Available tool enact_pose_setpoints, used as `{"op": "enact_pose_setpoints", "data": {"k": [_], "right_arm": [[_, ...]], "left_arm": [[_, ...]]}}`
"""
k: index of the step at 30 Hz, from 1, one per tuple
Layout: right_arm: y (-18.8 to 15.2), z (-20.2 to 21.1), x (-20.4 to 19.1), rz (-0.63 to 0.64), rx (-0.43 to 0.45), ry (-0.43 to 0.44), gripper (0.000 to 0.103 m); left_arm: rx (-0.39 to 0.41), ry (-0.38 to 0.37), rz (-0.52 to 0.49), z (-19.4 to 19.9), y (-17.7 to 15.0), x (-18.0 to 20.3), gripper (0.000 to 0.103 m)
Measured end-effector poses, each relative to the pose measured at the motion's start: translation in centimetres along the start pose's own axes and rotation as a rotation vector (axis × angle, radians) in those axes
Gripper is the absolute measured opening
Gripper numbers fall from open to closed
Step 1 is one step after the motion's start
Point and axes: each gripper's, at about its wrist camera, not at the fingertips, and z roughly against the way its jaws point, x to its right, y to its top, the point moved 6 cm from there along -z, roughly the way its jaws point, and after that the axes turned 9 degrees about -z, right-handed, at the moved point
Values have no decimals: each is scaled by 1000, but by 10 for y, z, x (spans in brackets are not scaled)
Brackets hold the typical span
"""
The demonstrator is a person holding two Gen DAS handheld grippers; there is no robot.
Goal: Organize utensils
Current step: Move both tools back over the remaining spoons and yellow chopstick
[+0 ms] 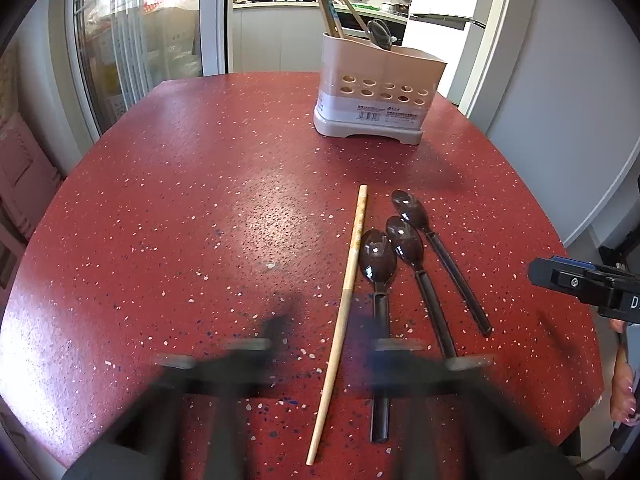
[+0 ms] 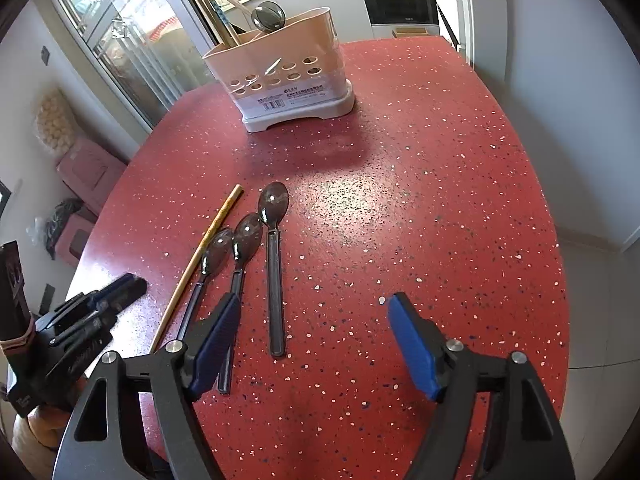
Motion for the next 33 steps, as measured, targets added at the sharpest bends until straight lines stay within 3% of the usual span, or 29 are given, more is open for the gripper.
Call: {"op": "enact_pose_setpoints", "data": {"k": [2,10,12,13,18,25,33], "right_arm": [[0,1,-1,2,-2,-1,79],[-1,1,-6,17,6,-28,83],[-1,2,-7,26,8,-25,92],[-2,1,-9,33,6,-17,102],[-2,0,-19,58,-21,16,103],[-2,-9,-13,57,-61,-43,103],[2,-20,-7,47,-90,-91,103]], "left_arm": [[32,17,10,3,0,-4,103],[36,36,-21,-3,5,-6,103],[30,47,-32,-3,4,-6,103],[26,55,-37,-5,5,-7,103],[27,67,-50,-3,1,-9,103],[-23,19,-63,-10,-5,-13,103],[-57,23,-89,-22,-6,-17,103]]}}
